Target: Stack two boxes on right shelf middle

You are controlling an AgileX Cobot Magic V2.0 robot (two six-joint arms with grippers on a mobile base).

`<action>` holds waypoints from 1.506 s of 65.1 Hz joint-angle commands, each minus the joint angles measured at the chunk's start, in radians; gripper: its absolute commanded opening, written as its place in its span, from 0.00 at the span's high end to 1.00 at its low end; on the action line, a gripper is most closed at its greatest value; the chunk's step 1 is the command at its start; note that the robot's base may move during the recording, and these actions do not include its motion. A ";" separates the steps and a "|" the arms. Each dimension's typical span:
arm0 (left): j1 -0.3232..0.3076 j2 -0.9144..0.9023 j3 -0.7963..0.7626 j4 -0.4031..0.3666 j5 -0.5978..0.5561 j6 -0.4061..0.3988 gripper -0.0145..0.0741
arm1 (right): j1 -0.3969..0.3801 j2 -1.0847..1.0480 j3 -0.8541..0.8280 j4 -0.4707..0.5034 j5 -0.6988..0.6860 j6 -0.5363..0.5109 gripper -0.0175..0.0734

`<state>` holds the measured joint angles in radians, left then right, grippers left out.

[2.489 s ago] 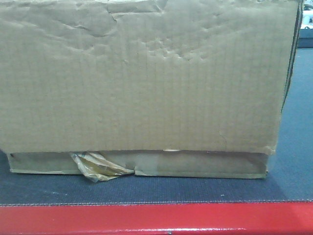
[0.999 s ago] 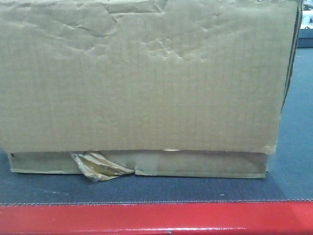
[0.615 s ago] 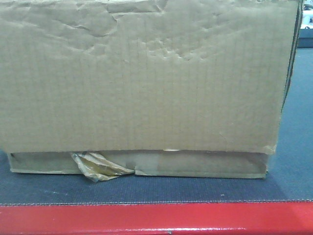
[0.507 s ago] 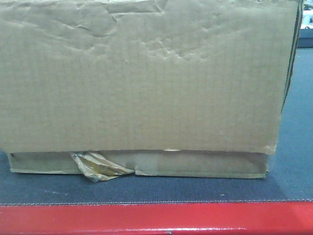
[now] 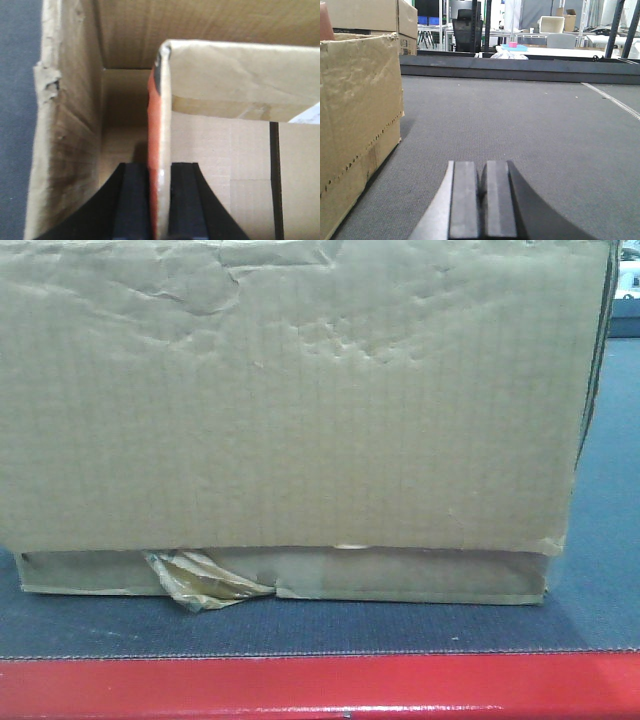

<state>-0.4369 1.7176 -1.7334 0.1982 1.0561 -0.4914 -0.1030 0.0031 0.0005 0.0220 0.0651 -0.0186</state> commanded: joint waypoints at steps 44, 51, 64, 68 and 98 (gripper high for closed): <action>-0.004 -0.073 -0.162 0.094 0.130 0.045 0.49 | -0.004 -0.003 0.000 0.004 -0.021 -0.010 0.99; -0.004 -0.072 -0.164 0.194 0.165 0.045 0.49 | -0.004 -0.003 0.000 0.004 -0.021 -0.010 0.99; 0.052 -0.063 -0.107 0.090 0.165 0.045 0.49 | -0.004 -0.003 0.000 0.004 -0.021 -0.010 0.99; 0.067 -0.057 -0.083 0.061 0.165 0.047 0.49 | -0.004 -0.003 0.000 0.004 -0.021 -0.010 0.99; 0.088 0.023 -0.009 0.008 0.165 0.088 0.49 | -0.004 -0.003 0.000 0.004 -0.021 -0.010 0.99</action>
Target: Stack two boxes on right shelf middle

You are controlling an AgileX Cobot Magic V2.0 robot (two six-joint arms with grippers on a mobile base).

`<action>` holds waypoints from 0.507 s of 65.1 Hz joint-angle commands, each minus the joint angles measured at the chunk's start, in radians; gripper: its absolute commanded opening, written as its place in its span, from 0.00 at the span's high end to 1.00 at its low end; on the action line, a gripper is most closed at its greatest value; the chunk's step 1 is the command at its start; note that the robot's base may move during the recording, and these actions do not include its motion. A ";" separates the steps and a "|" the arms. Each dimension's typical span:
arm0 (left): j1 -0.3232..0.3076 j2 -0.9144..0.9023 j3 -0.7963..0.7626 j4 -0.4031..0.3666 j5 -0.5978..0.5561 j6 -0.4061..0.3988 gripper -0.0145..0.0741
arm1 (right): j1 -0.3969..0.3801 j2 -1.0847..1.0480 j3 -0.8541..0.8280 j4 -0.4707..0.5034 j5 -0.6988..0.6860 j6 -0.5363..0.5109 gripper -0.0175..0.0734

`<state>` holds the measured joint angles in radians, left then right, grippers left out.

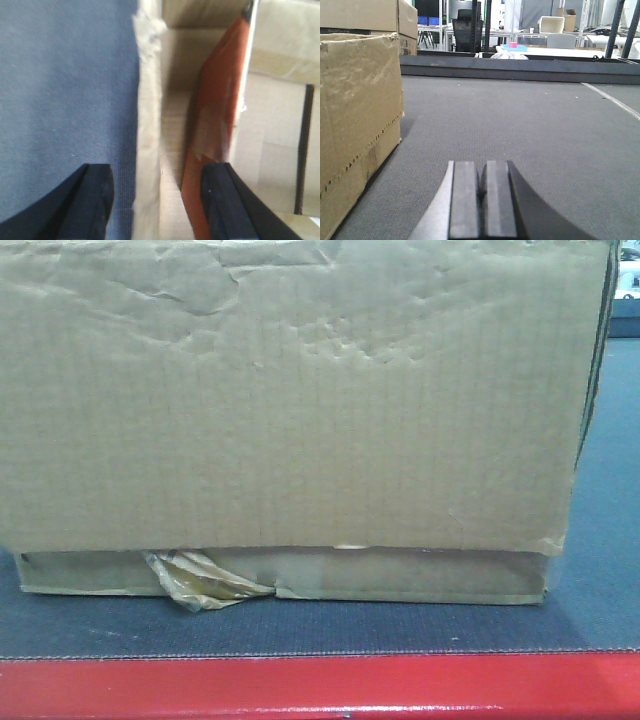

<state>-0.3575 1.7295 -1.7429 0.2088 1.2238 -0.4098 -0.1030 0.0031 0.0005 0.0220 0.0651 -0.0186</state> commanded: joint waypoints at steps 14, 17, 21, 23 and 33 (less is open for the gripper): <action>0.048 0.023 0.000 -0.031 -0.003 0.023 0.49 | -0.004 -0.003 0.000 0.004 -0.021 -0.010 0.99; 0.059 0.023 0.000 -0.051 -0.003 0.043 0.49 | -0.004 -0.003 0.000 0.004 -0.021 -0.010 0.99; 0.061 0.023 0.000 -0.056 -0.003 0.049 0.49 | -0.004 -0.003 0.000 0.004 -0.021 -0.010 0.99; 0.061 0.023 0.000 -0.056 -0.003 0.051 0.49 | -0.004 -0.003 0.000 0.004 -0.021 -0.010 0.99; 0.061 0.023 0.000 -0.081 -0.003 0.068 0.49 | -0.004 -0.003 0.000 0.004 -0.021 -0.010 0.99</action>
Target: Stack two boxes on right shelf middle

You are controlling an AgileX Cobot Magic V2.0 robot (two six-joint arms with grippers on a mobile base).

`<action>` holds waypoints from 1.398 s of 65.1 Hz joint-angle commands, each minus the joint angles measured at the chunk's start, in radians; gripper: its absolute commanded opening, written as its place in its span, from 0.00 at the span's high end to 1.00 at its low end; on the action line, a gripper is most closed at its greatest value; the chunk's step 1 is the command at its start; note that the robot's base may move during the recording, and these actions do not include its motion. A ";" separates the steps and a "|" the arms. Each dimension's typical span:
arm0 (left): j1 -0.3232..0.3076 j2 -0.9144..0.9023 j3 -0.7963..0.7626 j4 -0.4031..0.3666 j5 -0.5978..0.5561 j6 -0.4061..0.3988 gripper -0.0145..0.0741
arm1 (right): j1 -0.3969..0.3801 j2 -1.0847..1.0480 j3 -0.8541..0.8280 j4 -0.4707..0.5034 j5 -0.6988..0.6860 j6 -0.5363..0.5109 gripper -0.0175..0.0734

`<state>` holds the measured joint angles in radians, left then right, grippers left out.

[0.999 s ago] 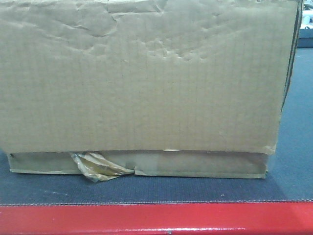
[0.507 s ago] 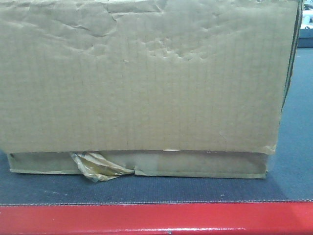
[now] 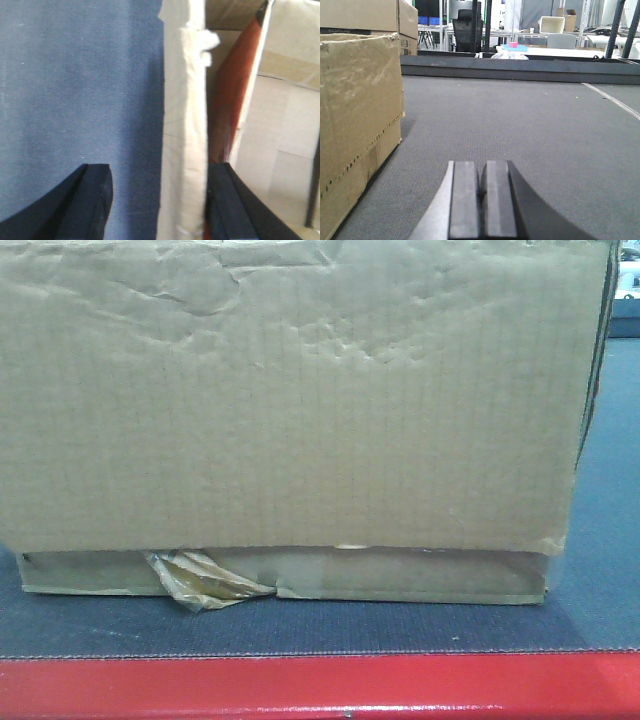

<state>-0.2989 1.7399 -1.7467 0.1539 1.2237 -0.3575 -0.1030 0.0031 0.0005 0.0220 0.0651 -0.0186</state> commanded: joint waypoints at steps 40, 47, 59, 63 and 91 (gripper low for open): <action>0.002 0.006 -0.012 -0.036 -0.003 0.017 0.49 | -0.004 -0.003 0.000 0.004 -0.021 -0.010 0.99; 0.002 0.000 -0.013 -0.036 -0.003 0.017 0.49 | -0.004 -0.003 0.000 0.004 -0.021 -0.010 0.99; 0.002 -0.019 -0.013 -0.036 -0.003 0.017 0.49 | -0.004 -0.003 0.000 0.004 -0.021 -0.010 0.99; 0.002 -0.025 -0.013 -0.036 -0.003 0.017 0.49 | -0.004 -0.003 0.000 0.004 -0.021 -0.010 0.99; 0.002 -0.030 0.008 -0.020 -0.003 0.037 0.53 | -0.004 -0.003 0.000 0.004 -0.021 -0.010 0.99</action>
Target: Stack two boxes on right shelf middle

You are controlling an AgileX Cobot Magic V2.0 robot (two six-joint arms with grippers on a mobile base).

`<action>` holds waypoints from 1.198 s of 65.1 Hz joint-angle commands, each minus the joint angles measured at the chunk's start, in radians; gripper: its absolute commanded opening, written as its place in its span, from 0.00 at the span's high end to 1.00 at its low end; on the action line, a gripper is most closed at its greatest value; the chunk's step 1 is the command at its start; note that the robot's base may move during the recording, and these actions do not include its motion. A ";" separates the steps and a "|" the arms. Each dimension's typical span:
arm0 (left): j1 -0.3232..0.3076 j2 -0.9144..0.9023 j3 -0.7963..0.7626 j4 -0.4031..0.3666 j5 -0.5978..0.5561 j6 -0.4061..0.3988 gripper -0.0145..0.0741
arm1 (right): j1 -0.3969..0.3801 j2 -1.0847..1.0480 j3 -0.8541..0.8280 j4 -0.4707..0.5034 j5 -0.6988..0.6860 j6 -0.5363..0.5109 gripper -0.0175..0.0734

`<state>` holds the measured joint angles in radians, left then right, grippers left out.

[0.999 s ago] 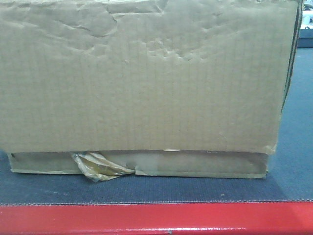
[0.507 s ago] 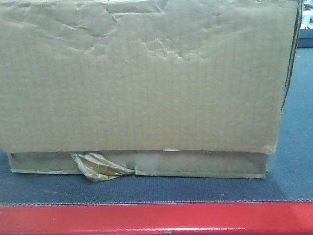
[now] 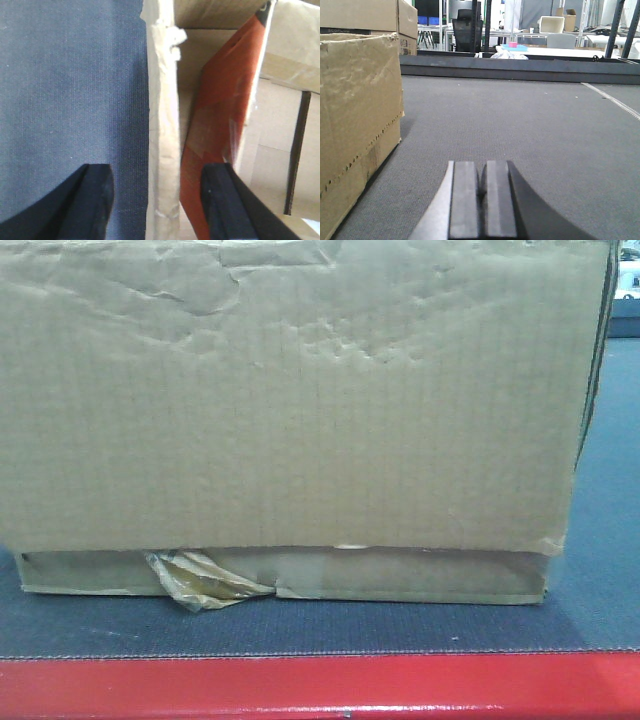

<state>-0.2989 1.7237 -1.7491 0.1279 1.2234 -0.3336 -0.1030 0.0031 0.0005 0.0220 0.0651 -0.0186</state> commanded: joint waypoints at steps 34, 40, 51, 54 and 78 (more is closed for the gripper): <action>0.002 -0.014 0.092 -0.011 -0.002 0.018 0.53 | -0.004 -0.003 0.000 0.004 -0.021 -0.010 0.99; 0.002 -0.014 0.092 -0.013 -0.002 0.018 0.53 | -0.004 -0.003 0.000 0.004 -0.021 -0.010 0.99; 0.002 -0.014 0.092 -0.015 -0.002 0.018 0.53 | -0.004 -0.003 0.000 0.004 -0.021 -0.010 0.99; 0.002 -0.014 0.092 -0.017 -0.002 0.018 0.53 | -0.004 -0.003 0.000 0.004 -0.021 -0.010 0.99; 0.002 -0.014 0.092 -0.017 -0.002 0.018 0.53 | -0.004 -0.003 0.000 0.004 -0.076 -0.010 0.99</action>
<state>-0.2989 1.7237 -1.6589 0.1221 1.2234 -0.3173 -0.1030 0.0031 0.0005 0.0220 0.0572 -0.0186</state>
